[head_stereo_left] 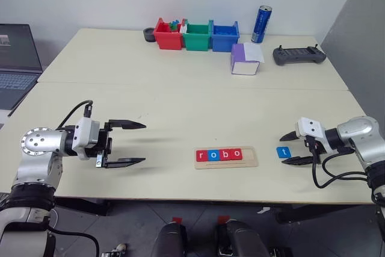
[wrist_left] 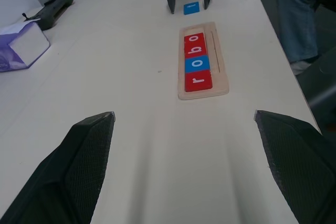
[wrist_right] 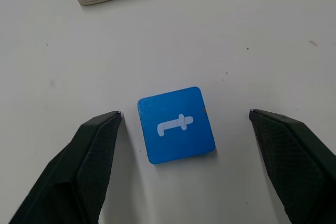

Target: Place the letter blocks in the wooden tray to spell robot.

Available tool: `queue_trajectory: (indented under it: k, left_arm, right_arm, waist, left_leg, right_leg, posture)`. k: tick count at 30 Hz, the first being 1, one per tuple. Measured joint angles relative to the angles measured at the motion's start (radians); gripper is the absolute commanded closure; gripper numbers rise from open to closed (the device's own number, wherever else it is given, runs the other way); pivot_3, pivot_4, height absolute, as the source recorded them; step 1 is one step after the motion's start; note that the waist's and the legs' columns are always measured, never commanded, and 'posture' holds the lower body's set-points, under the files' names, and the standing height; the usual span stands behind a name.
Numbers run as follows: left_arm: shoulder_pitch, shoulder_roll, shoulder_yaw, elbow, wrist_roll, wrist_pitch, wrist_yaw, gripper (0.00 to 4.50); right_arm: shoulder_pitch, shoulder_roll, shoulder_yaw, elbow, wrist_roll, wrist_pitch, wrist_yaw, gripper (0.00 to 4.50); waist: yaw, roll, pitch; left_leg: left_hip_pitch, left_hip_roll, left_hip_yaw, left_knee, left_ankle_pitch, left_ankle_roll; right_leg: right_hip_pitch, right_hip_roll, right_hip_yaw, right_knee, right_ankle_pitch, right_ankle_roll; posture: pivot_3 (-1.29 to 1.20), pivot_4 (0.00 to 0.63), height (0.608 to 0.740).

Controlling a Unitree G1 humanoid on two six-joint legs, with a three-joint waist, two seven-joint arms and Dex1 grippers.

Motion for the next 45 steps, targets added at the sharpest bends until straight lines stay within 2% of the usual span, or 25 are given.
queue_trajectory:
  k: [6, 10, 17, 20, 26, 34, 45]
  left_arm:
    - [0.0, 0.003, 0.007, 0.0, 0.001, 0.016, 0.0, 0.0]
    - [0.0, 0.003, 0.007, 0.0, 0.003, 0.016, 0.0, 0.0]
    - [-0.007, 0.003, 0.007, -0.001, 0.008, 0.017, 0.0, 0.0]
    - [-0.008, 0.002, 0.007, -0.001, 0.013, 0.018, 0.0, 0.0]
    - [-0.006, -0.005, 0.008, -0.007, 0.022, 0.018, 0.0, 0.0]
    - [0.016, -0.006, 0.025, -0.034, 0.025, 0.018, 0.0, 0.0]
    - [0.028, -0.006, 0.036, -0.044, 0.028, 0.035, 0.0, 0.0]
  right_arm:
    - [-0.009, 0.0, -0.001, 0.041, 0.0, -0.042, 0.021, 3.05]
    - [0.001, 0.0, -0.002, -0.012, 0.012, 0.01, 0.033, 3.04]
    - [0.006, 0.042, 0.005, -0.442, 0.079, 0.295, 0.038, 3.04]
    - [0.0, 0.063, 0.055, -0.552, 0.07, 0.359, 0.027, 3.04]
    - [-0.03, 0.107, 0.149, -0.544, 0.008, 0.407, -0.002, 3.04]
    - [-0.064, 0.108, 0.161, -0.452, -0.028, 0.38, -0.002, 3.04]
    - [-0.072, 0.129, 0.185, -0.426, -0.062, 0.356, -0.002, 3.04]
  waist:
    - [0.0, 0.0, 0.0]
    - [0.0, 0.0, 0.0]
    - [-0.003, 0.001, 0.0]
    - [0.0, 0.001, 0.0]
    - [0.0, 0.001, 0.0]
    - [-0.001, 0.001, 0.0]
    - [-0.002, 0.001, 0.0]
  left_leg:
    - [0.001, 0.0, 0.0, 0.0, 0.0, 0.0]
    - [0.001, 0.0, 0.0, 0.0, 0.0, 0.0]
    - [0.0, 0.001, -0.001, 0.0, 0.0, 0.0]
    - [0.0, 0.001, -0.001, 0.0, 0.0, 0.0]
    - [-0.001, 0.0, 0.0, 0.001, 0.0, 0.0]
    - [0.0, 0.0, 0.0, 0.0, 0.0, 0.0]
    - [0.0, 0.0, 0.0, 0.001, 0.0, 0.0]
  right_leg:
    - [0.001, 0.0, 0.0, 0.0, 0.0, 0.0]
    - [0.001, 0.0, 0.0, 0.0, 0.0, 0.0]
    - [0.0, 0.001, -0.001, 0.002, 0.0, 0.0]
    - [0.0, 0.0, -0.001, 0.001, 0.0, 0.0]
    - [0.0, -0.001, 0.0, 0.001, 0.0, 0.0]
    - [0.0, -0.001, 0.0, 0.001, 0.0, 0.0]
    - [0.0, -0.001, 0.0, 0.001, 0.0, 0.0]
  posture:
    - [0.0, 0.15, 0.74]
    - [0.0, 0.15, 0.74]
    - [0.0, 0.15, 0.74]
    - [0.0, 0.15, 0.74]
    - [0.0, 0.15, 0.74]
    - [0.0, 0.15, 0.74]
    - [0.0, 0.15, 0.74]
